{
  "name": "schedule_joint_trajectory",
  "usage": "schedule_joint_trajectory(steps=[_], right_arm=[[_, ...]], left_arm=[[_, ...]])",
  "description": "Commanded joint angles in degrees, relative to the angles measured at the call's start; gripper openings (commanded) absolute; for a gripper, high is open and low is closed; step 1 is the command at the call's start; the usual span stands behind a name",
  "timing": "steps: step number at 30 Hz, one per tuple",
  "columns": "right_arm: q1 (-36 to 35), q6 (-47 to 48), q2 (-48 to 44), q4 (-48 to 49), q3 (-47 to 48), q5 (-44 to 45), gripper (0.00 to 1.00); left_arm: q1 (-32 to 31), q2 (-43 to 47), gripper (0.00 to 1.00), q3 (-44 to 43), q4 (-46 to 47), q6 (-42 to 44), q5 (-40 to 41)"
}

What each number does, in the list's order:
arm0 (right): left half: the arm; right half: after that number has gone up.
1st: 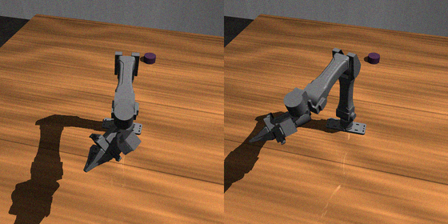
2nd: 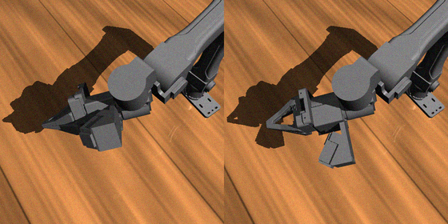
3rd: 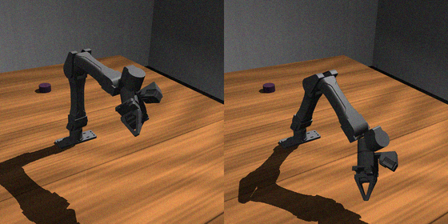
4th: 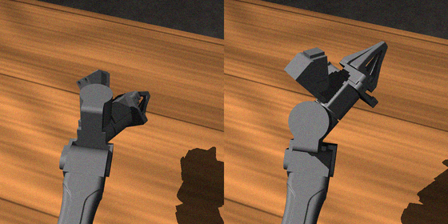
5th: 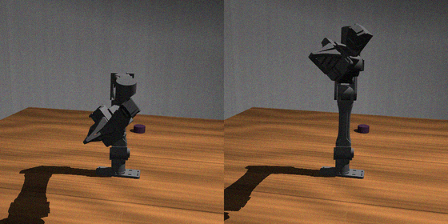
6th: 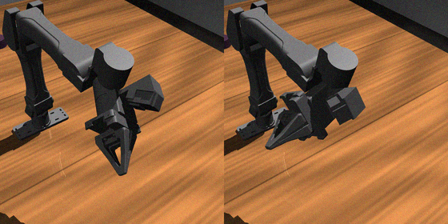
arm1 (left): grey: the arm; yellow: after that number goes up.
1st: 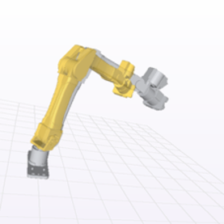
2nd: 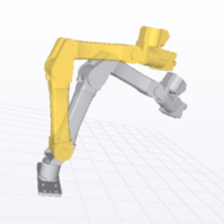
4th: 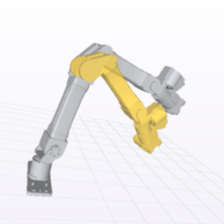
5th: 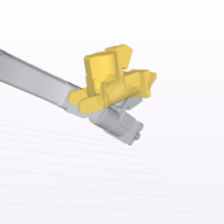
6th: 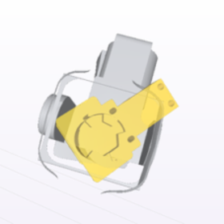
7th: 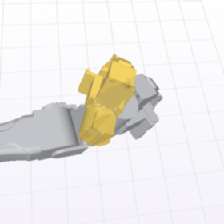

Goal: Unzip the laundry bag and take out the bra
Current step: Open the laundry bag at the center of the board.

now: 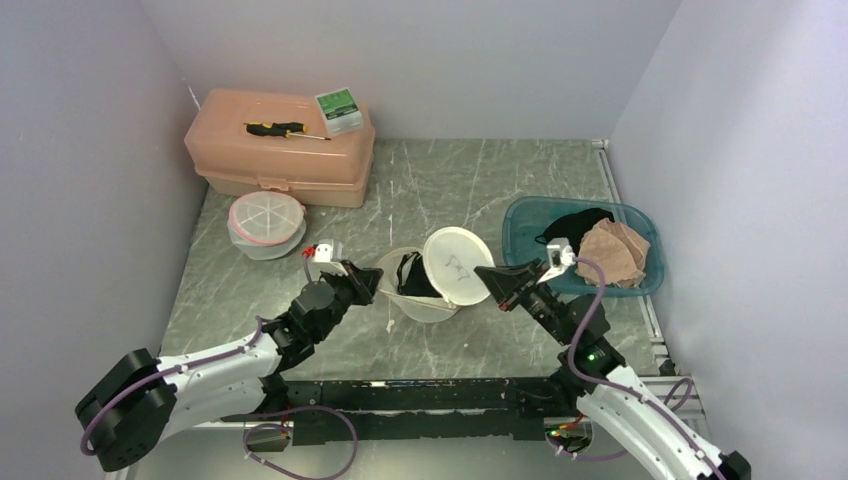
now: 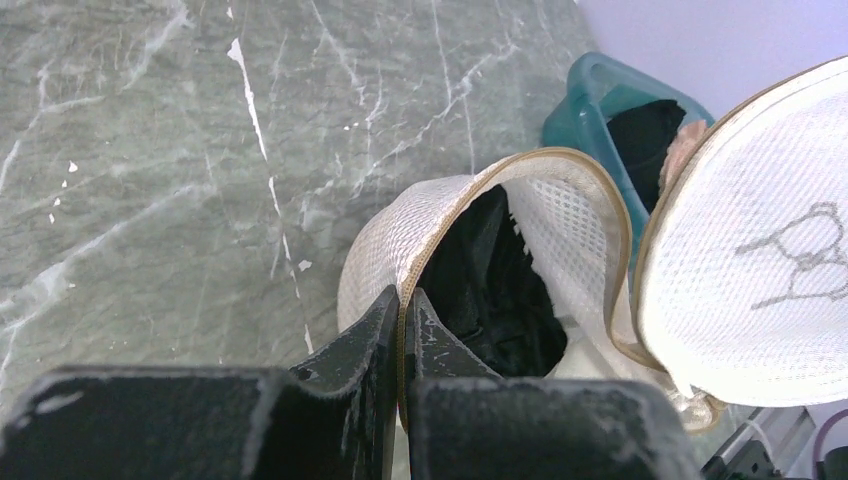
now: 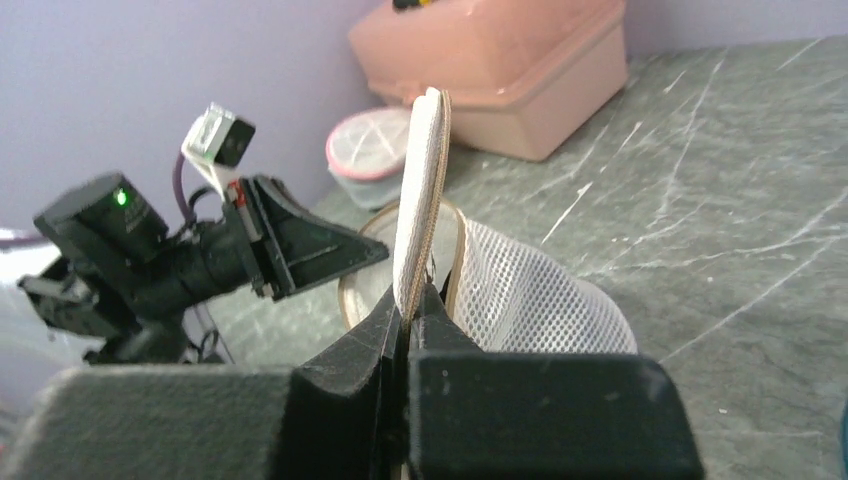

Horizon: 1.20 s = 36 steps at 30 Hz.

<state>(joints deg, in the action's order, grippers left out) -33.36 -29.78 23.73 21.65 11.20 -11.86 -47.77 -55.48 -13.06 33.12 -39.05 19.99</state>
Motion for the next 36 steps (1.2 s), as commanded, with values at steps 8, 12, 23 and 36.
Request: schedule_joint_trajectory(steps=[8,12,23,36], right_arm=[[-0.1,-9.7,-16.6,-26.7,2.6,17.5,0.56],[-0.1,-5.4,-15.9,-34.3,9.4,18.5,0.69],[-4.7,5.2,12.3,-34.5,25.4,10.3,0.72],[-15.9,9.3,38.6,-32.1,28.9,24.9,0.72]], left_arm=[[-0.3,1.0,0.1,-2.5,-7.3,-1.5,-0.1],[-0.3,1.9,0.11,-3.2,-10.1,-2.2,-0.4],[-0.3,-1.0,0.1,-13.9,-25.0,-3.7,-5.6],[-0.3,-10.0,0.08,-22.9,-34.9,-4.5,-10.1]])
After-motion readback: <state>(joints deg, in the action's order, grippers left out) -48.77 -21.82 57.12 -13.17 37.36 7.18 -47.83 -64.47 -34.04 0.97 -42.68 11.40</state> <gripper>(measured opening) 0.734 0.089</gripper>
